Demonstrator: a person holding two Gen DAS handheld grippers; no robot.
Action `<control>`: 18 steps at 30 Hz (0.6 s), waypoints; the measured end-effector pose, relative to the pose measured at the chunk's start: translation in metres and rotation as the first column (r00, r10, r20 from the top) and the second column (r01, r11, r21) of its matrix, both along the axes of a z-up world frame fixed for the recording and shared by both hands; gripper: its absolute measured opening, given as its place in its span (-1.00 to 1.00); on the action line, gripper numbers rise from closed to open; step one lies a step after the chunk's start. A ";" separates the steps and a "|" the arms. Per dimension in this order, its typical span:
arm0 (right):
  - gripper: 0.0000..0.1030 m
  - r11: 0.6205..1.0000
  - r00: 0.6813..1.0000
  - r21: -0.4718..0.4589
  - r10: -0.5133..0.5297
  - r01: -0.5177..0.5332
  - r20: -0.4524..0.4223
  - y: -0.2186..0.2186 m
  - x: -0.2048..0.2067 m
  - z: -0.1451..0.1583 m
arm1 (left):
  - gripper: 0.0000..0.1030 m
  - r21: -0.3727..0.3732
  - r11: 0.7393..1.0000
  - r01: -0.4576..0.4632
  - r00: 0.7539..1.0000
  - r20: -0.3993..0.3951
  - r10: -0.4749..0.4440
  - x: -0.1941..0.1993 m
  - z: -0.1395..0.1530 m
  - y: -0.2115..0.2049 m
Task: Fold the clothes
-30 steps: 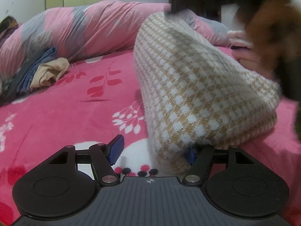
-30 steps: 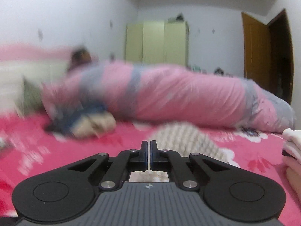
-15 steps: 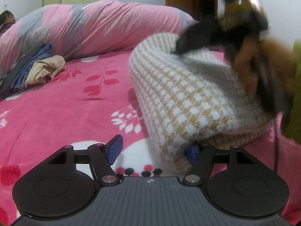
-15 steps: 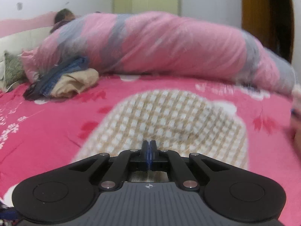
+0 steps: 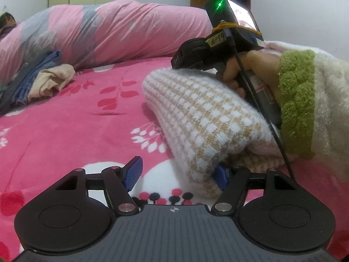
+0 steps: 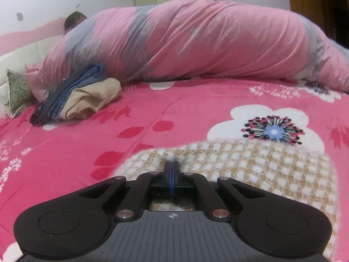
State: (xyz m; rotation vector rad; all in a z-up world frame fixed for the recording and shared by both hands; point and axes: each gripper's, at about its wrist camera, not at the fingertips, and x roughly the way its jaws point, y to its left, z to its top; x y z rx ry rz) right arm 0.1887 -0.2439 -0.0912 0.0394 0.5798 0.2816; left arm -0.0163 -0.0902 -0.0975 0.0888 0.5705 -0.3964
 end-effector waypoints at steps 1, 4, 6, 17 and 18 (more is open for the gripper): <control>-1.00 1.000 1.000 0.003 -0.001 0.001 0.000 0.000 0.000 0.000 | 0.33 -0.010 1.000 0.015 1.000 -0.006 -0.015 -0.002 0.003 0.004; -1.00 1.000 1.000 0.020 -0.004 0.004 0.012 -0.005 -0.006 0.014 | 0.31 -0.033 0.998 0.059 0.998 -0.011 -0.059 -0.012 0.010 0.018; -0.99 1.000 0.999 0.016 -0.003 0.002 0.050 -0.009 -0.022 0.036 | 0.31 -0.034 0.996 0.081 0.997 0.005 -0.081 -0.022 0.013 0.027; -1.00 0.982 0.982 -0.103 0.143 -0.156 -0.124 -0.008 -0.128 0.046 | 0.32 -0.276 0.952 0.132 0.991 0.025 -0.130 -0.023 0.040 0.079; -1.00 0.984 0.977 -0.077 0.144 -0.158 -0.154 -0.009 -0.126 0.030 | 0.32 -0.292 0.947 0.135 0.991 0.030 -0.132 -0.018 0.042 0.078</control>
